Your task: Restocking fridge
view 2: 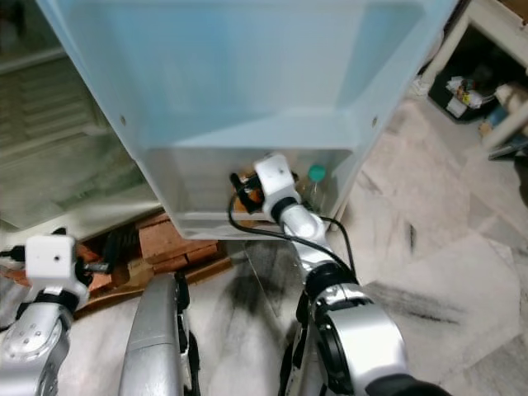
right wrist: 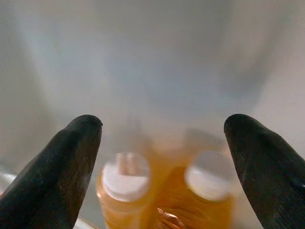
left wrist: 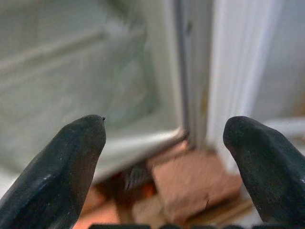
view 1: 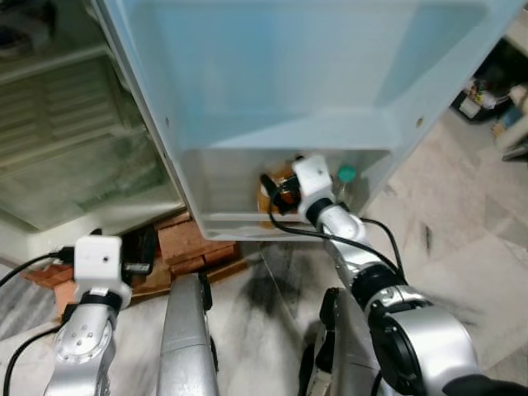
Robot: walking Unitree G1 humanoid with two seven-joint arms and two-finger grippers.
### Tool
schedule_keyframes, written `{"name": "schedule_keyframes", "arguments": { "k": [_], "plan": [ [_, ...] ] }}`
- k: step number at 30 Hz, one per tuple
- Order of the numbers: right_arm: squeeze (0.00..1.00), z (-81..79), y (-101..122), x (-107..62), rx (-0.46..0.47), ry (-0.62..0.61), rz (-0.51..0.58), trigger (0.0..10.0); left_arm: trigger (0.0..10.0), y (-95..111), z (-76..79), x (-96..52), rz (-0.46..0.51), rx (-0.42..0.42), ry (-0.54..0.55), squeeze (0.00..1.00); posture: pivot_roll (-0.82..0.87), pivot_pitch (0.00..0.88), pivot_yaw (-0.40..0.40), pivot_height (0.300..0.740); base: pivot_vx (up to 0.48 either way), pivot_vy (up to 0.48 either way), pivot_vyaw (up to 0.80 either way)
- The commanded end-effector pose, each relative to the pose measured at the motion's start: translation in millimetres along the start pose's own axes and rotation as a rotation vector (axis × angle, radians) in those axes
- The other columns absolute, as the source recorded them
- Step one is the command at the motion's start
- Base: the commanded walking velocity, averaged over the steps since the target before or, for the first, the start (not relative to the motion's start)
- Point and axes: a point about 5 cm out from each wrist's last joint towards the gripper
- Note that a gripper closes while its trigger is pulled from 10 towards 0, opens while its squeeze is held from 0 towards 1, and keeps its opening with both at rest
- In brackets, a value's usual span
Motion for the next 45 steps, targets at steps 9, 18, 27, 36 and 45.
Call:
{"name": "schedule_keyframes", "arguments": {
  "k": [9, 18, 27, 36, 45],
  "plan": [
    [0.00, 23.3, 1, -21.8, 0.097, -0.079, 0.077, 10.0, 10.0, -2, 10.3, 18.8, 0.024, 0.002, -0.071, 0.00, 0.02, 0.000, 0.034, 0.580, 0.000, 0.000, 0.00],
    [0.00, 24.9, -8, -44.6, 0.093, -0.158, 0.082, 10.0, 10.0, -1, 12.6, 21.4, 0.062, -0.038, -0.040, 0.00, 0.02, 0.000, 0.007, 0.634, 0.000, 0.000, 0.00],
    [0.00, 21.4, 2, -53.0, 0.091, -0.221, 0.143, 10.0, 10.0, 11, 24.0, 9.5, 0.151, 0.033, -0.092, 0.00, 0.02, 0.000, 0.007, 0.693, 0.000, 0.000, 0.00],
    [0.00, 21.0, -13, -65.9, 0.166, -0.222, 0.070, 10.0, 10.0, 5, 32.0, 4.0, 0.128, 0.033, -0.120, 0.00, 0.02, 0.000, 0.010, 0.740, 0.000, 0.000, 0.00],
    [0.00, 11.8, -22, -77.0, 0.244, -0.183, 0.020, 10.0, 10.0, 3, 39.5, -3.6, 0.107, 0.016, -0.131, 0.00, 0.02, 0.000, -0.002, 0.740, 0.000, 0.000, 0.00]
  ]
}}
Point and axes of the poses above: a point about 5 cm out from each wrist's last joint towards the gripper, its own x axis pointing out of the wrist towards the gripper, its own y axis along the axis of the wrist's last joint, z = x × y, and after that the axes turned 7 degrees about x, right-handed
